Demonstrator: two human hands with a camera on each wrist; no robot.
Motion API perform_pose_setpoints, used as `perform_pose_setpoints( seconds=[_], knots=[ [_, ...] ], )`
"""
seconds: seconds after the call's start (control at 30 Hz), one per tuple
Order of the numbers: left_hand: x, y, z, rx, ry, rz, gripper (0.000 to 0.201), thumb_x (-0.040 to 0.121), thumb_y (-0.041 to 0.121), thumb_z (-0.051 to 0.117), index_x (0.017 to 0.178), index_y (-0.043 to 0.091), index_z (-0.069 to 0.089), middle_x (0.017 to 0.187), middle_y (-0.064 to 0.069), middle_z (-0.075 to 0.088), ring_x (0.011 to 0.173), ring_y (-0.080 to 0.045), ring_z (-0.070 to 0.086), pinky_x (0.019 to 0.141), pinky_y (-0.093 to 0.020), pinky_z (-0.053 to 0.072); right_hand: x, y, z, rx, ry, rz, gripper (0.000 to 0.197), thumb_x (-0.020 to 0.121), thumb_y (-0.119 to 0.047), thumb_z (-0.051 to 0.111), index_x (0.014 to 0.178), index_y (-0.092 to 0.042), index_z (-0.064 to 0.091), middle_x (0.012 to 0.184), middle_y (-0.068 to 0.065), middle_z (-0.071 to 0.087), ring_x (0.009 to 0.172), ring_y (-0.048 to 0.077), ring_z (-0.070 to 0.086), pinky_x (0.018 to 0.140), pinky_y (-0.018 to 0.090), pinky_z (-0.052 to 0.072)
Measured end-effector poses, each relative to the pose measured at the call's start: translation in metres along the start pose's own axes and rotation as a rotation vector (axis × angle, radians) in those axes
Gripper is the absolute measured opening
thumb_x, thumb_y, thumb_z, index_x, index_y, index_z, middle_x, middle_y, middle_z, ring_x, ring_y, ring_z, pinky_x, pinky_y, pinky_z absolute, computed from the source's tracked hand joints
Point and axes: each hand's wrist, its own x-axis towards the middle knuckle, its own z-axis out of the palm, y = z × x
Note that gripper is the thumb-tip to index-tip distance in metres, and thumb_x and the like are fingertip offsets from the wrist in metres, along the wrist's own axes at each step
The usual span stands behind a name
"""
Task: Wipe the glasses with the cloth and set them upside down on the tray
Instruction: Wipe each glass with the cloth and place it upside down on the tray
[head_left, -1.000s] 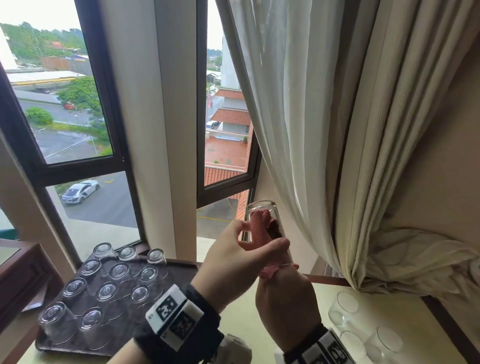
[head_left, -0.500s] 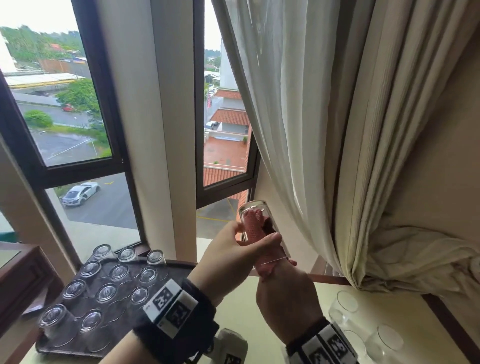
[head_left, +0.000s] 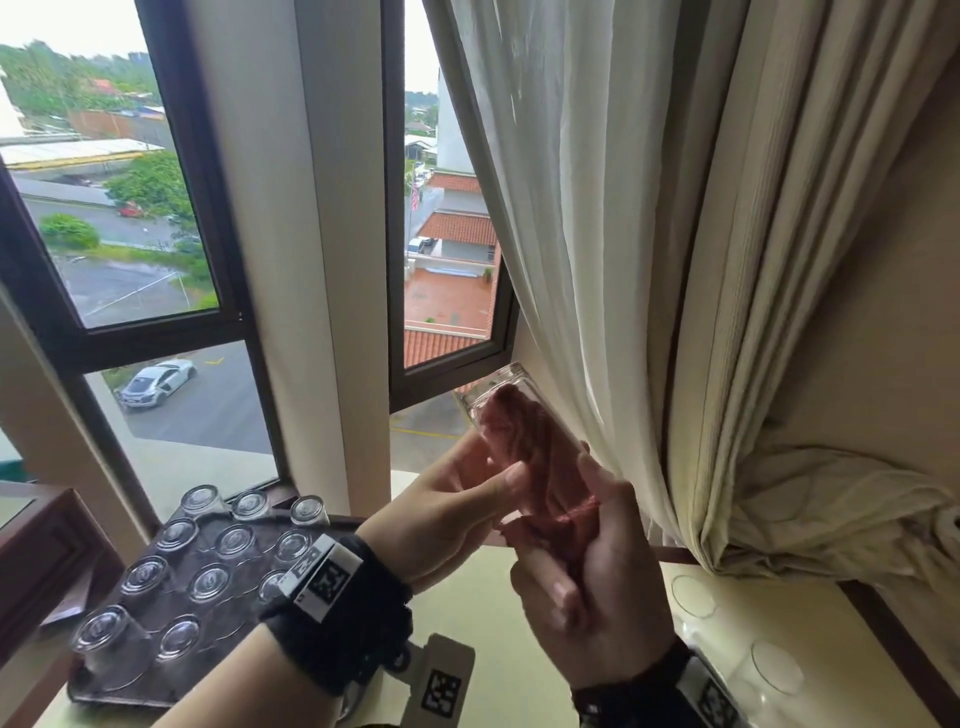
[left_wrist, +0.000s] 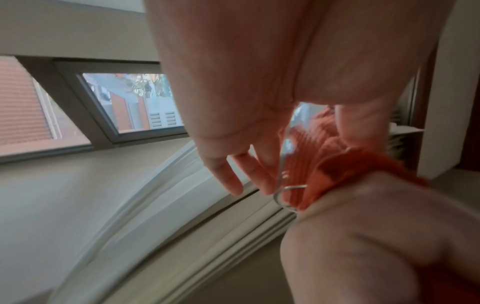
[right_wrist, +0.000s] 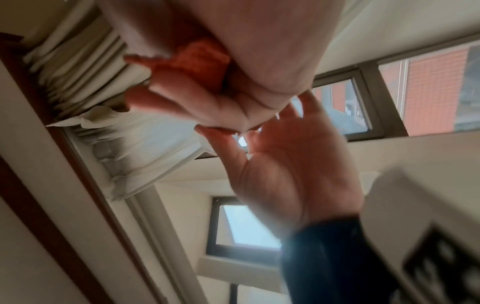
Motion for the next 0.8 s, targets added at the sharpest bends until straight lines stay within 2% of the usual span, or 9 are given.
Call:
perform_pose_setpoints(
  seconds=[0.1, 0.17, 0.27, 0.37, 0.47, 0.57, 0.63, 0.7, 0.8],
  knots=[
    [-0.001, 0.002, -0.004, 0.224, 0.046, -0.02, 0.055, 0.102, 0.031, 0.07, 0.152, 0.017, 0.05, 0.143, -0.019, 0.065, 0.138, -0.039, 0.057, 0.12, -0.058, 0.041, 0.006, -0.005, -0.018, -0.353, 0.207, -0.187, 0.058, 0.082, -0.054, 0.073, 0.092, 0.002, 0.062, 0.07, 0.026, 0.049, 0.032, 0.011, 0.036, 0.037, 0.019, 0.032],
    [-0.003, 0.004, -0.007, 0.311, 0.088, -0.038, 0.05, 0.099, 0.034, 0.069, 0.145, 0.018, 0.058, 0.136, -0.017, 0.069, 0.133, -0.039, 0.062, 0.119, -0.062, 0.041, 0.002, -0.009, -0.023, -0.656, 0.287, -0.311, 0.05, 0.077, -0.052, 0.082, 0.079, -0.005, 0.067, 0.059, 0.027, 0.052, 0.029, 0.018, 0.037, 0.038, 0.02, 0.033],
    [-0.006, 0.02, -0.002, 0.229, 0.151, -0.083, 0.067, 0.085, 0.058, 0.076, 0.132, 0.011, 0.067, 0.131, -0.023, 0.068, 0.13, -0.044, 0.06, 0.118, -0.061, 0.043, -0.006, -0.012, -0.03, -1.144, 0.262, -0.538, 0.022, 0.082, -0.037, 0.08, 0.073, -0.019, 0.073, 0.046, 0.0, 0.059, 0.035, 0.014, 0.055, 0.044, 0.022, 0.045],
    [-0.006, 0.033, 0.009, 0.136, 0.257, -0.183, 0.112, 0.06, 0.096, 0.068, 0.135, 0.013, 0.063, 0.132, -0.03, 0.065, 0.132, -0.047, 0.058, 0.117, -0.055, 0.046, -0.009, -0.011, -0.036, -1.416, 0.106, -0.835, 0.025, 0.085, -0.024, 0.083, 0.107, -0.014, 0.076, 0.088, -0.02, 0.074, 0.066, 0.001, 0.07, 0.065, 0.014, 0.054],
    [-0.003, 0.038, 0.02, 0.097, 0.287, -0.149, 0.078, 0.075, 0.073, 0.07, 0.119, 0.009, 0.07, 0.115, -0.022, 0.077, 0.116, -0.036, 0.073, 0.108, -0.043, 0.055, -0.007, -0.008, -0.036, -1.665, 0.048, -0.911, 0.043, 0.088, -0.023, 0.077, 0.129, -0.015, 0.068, 0.129, -0.011, 0.068, 0.089, 0.007, 0.068, 0.086, -0.001, 0.042],
    [0.0, 0.038, 0.024, 0.18, 0.32, -0.065, 0.053, 0.077, 0.052, 0.078, 0.103, 0.005, 0.077, 0.1, -0.017, 0.08, 0.101, -0.031, 0.078, 0.094, -0.034, 0.062, -0.005, -0.007, -0.031, -1.909, 0.036, -0.803, 0.041, 0.1, -0.043, 0.052, 0.125, -0.017, 0.071, 0.134, -0.001, 0.066, 0.08, 0.013, 0.068, 0.082, -0.001, 0.029],
    [0.001, 0.038, 0.025, 0.221, 0.304, -0.006, 0.039, 0.078, 0.042, 0.079, 0.099, 0.009, 0.08, 0.096, -0.011, 0.081, 0.096, -0.025, 0.08, 0.088, -0.029, 0.064, -0.004, -0.006, -0.031, -1.863, 0.06, -0.739, 0.033, 0.097, -0.047, 0.054, 0.117, -0.025, 0.07, 0.106, 0.002, 0.076, 0.066, 0.015, 0.067, 0.075, 0.004, 0.038],
    [0.001, 0.035, 0.023, 0.193, 0.214, 0.025, 0.027, 0.08, 0.035, 0.077, 0.094, 0.012, 0.081, 0.095, -0.011, 0.081, 0.096, -0.023, 0.079, 0.085, -0.026, 0.062, -0.008, -0.012, -0.023, -1.596, 0.118, -0.682, 0.027, 0.094, -0.044, 0.065, 0.111, -0.023, 0.066, 0.08, 0.006, 0.074, 0.059, 0.018, 0.065, 0.061, 0.021, 0.052],
    [-0.002, 0.028, 0.01, 0.032, 0.024, 0.056, 0.035, 0.089, 0.032, 0.079, 0.112, 0.007, 0.076, 0.111, -0.018, 0.073, 0.111, -0.031, 0.07, 0.105, -0.042, 0.056, -0.022, -0.018, -0.004, -1.04, -0.002, -0.236, 0.023, 0.089, -0.029, 0.077, 0.108, -0.02, 0.069, 0.069, 0.01, 0.073, 0.038, 0.016, 0.056, 0.04, 0.024, 0.045]
  ],
)
